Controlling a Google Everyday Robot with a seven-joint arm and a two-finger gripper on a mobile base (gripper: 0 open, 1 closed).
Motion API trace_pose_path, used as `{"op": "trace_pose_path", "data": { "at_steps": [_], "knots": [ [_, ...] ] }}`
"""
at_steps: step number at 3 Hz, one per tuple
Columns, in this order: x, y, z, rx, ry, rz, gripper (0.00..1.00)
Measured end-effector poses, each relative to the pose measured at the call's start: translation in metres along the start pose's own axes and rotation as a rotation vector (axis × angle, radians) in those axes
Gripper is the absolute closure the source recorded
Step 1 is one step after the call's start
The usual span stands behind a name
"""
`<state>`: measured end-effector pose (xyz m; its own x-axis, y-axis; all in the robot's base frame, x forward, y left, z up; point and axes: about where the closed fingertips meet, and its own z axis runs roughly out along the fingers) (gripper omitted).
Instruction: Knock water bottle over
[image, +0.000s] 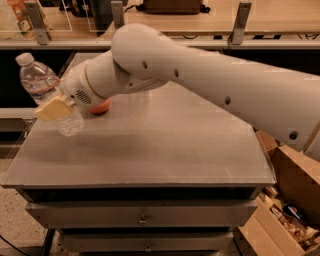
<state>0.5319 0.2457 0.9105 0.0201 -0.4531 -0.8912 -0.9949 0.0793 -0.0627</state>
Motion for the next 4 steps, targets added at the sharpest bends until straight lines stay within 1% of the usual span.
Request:
{"op": "trace_pose_path", "data": {
  "at_steps": [1,2,3,4],
  "knots": [
    [0.014,-0.015,-0.030,0.001,0.171,-0.027,1.00],
    [0.034,-0.016,-0.048,-0.014,0.382,-0.074,1.00],
    [0.062,-0.008,-0.062,-0.051,0.613,-0.134,1.00],
    [0.087,0.002,-0.076,-0.067,0.813,-0.174,1.00]
  ]
}}
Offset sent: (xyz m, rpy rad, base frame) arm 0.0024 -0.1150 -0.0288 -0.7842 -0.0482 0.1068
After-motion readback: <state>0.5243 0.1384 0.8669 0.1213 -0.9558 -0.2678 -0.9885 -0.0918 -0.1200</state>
